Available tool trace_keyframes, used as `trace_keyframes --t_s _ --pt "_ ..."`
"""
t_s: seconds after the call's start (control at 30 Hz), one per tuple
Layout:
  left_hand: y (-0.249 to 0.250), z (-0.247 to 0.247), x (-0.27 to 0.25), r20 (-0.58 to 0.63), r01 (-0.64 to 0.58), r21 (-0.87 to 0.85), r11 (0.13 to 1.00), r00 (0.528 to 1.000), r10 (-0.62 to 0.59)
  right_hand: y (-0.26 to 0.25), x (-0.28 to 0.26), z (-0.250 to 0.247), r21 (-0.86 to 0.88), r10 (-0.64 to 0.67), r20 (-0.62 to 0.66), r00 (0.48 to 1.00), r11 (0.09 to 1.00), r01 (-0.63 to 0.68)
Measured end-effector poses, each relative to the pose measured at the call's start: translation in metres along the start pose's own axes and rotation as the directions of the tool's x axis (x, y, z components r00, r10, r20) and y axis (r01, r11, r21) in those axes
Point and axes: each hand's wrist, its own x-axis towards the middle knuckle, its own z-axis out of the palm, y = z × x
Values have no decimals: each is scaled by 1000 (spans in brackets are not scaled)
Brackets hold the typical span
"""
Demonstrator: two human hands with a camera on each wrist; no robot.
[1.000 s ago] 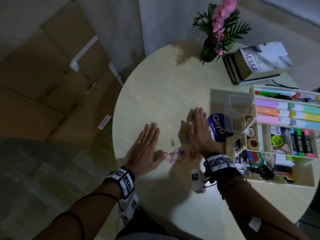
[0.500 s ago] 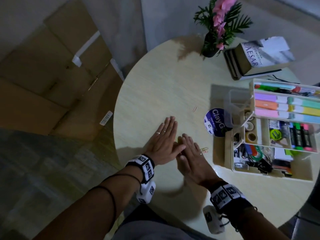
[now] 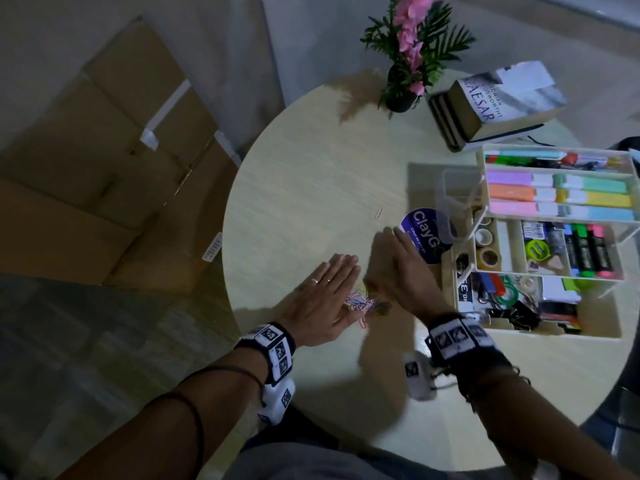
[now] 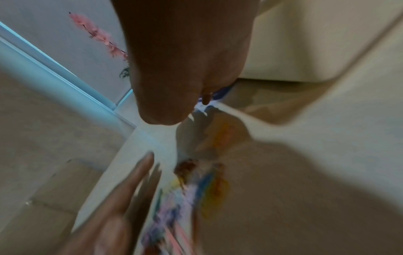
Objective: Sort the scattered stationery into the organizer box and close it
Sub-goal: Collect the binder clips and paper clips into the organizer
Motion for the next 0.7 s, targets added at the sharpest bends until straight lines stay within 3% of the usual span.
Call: trace_keyframes --t_s 0.17,0.27,0.4,0.53,0.6,0.7 --pt "-27 1 -29 -28 154 -30 988 987 -155 -10 70 -5 -119 37 153 988 993 -18" --pt "-38 10 -46 25 234 -44 971 972 -233 -15 73 0 -179 9 179 984 984 23" --pt "-41 20 -53 71 222 -48 974 973 -219 -17 21 21 -199 50 233 971 980 -2" --pt "-24 22 -37 47 207 -48 977 978 -204 -22 -42 34 -200 -41 283 958 975 101" --pt "-11 22 -25 28 139 -24 990 990 -138 -20 -60 33 -118 -108 250 962 983 141" --pt "6 24 -10 40 36 -32 999 999 -35 -13 -73 25 -62 -157 93 983 985 163"
